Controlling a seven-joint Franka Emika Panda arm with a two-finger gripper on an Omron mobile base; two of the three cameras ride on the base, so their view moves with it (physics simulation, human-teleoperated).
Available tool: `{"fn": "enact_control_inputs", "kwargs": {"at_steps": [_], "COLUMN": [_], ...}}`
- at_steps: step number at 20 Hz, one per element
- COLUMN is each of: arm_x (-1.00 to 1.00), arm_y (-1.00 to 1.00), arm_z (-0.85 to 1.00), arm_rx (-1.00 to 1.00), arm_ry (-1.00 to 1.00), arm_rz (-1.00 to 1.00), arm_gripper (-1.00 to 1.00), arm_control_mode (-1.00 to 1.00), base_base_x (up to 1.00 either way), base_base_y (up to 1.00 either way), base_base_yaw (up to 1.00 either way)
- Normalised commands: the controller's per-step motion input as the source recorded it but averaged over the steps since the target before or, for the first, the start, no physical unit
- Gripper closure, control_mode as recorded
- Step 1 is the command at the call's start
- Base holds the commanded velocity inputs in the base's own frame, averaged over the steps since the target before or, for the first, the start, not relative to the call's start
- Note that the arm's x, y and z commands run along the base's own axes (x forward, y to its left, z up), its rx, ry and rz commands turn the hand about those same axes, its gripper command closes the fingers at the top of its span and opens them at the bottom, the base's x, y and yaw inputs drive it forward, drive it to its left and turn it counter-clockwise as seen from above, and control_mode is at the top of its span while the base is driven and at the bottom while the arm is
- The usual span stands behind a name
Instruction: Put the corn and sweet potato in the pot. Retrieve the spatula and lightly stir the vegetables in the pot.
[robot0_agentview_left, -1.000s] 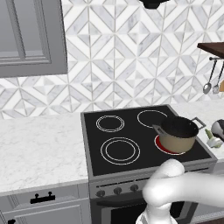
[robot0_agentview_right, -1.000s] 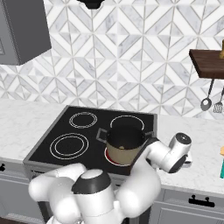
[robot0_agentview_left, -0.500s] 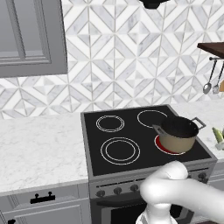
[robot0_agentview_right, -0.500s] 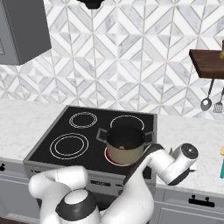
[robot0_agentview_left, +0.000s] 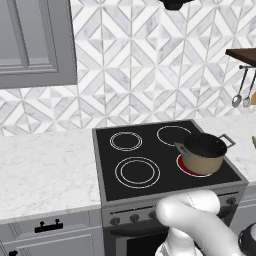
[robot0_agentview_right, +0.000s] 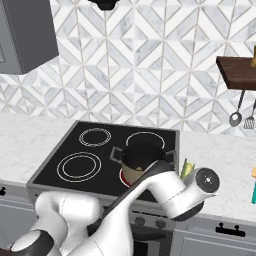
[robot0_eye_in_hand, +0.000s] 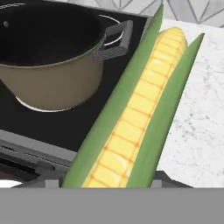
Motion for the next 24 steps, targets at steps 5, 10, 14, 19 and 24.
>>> {"fn": "enact_control_inputs", "kwargs": {"at_steps": [5,10,14,19,24], "arm_x": [-0.1,0.04,0.33,0.44,0.47], "arm_y": [0.45,0.32,0.19,0.33,0.5], "arm_z": [1.0,0.87,0.22,-0.02,-0.12], "arm_rx": [-0.03,0.0,0.0,0.0,0.0], "arm_ry": [0.09,0.3,0.22,0.01,0.02], "arm_rz": [0.15,0.15,0.04,0.0,0.0], "arm_gripper": [1.0,1.0,1.0,1.0,1.0], "arm_control_mode": [-1.0,-1.0,-1.0,-1.0,-1.0], "base_base_x": [0.0,0.0,0.0,0.0,0.0], "base_base_y": [0.0,0.0,0.0,0.0,0.0], "base_base_yaw": [0.0,0.0,0.0,0.0,0.0]}}
